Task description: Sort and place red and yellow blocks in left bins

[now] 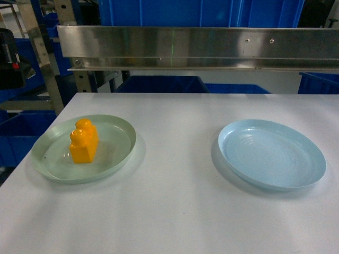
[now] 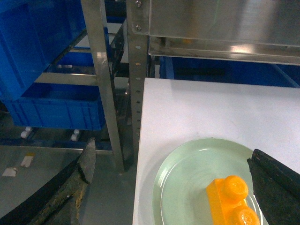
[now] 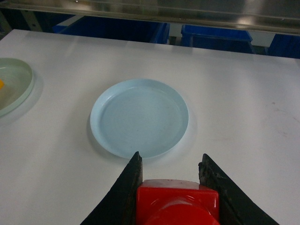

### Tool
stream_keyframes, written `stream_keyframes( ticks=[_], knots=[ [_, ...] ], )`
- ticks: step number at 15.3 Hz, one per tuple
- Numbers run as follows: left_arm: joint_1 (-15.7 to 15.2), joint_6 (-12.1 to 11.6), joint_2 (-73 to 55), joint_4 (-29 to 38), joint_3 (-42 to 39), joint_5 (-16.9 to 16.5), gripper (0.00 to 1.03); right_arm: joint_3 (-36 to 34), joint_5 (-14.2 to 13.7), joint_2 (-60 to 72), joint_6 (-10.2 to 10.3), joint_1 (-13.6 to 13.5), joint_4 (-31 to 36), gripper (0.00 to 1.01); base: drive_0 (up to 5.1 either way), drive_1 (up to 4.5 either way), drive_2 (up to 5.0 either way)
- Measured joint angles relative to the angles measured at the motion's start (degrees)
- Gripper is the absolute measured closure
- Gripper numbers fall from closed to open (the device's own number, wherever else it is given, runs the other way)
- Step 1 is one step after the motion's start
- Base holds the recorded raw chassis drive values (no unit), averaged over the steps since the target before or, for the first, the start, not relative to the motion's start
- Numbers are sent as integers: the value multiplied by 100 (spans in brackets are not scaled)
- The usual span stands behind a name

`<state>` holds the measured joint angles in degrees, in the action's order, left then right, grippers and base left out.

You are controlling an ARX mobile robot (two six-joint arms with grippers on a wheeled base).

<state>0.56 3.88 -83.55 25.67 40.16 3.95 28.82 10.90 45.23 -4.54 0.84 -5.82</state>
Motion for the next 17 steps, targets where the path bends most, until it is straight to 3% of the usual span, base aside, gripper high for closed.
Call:
stream_keyframes(
  ticks=[7, 9, 10, 12, 13, 14, 17],
  knots=[
    [0, 2, 0, -17, 0, 0, 5, -39, 2, 2, -72, -2, 46, 72, 0, 0, 0],
    [22, 101, -192, -597, 278, 111, 5, -39, 2, 2, -74, -2, 46, 72, 0, 0, 0],
    [197, 264, -719, -804, 813, 348, 5, -39, 2, 0, -74, -2, 46, 72, 0, 0, 0],
    [501, 634, -1394, -1486, 1512, 380, 5, -39, 2, 2, -92, -2, 46, 72, 0, 0, 0],
    [798, 756, -1869, -1443, 1821, 861, 5, -39, 2, 2, -96, -2, 46, 72, 0, 0, 0],
    [1019, 601, -2516, -1384, 2063, 1198, 5, -39, 2, 2, -107, -2, 46, 72, 0, 0, 0],
    [1167, 514, -2922, -1572, 2269, 1198, 5, -39, 2, 2, -109, -2, 46, 72, 0, 0, 0]
  ],
)
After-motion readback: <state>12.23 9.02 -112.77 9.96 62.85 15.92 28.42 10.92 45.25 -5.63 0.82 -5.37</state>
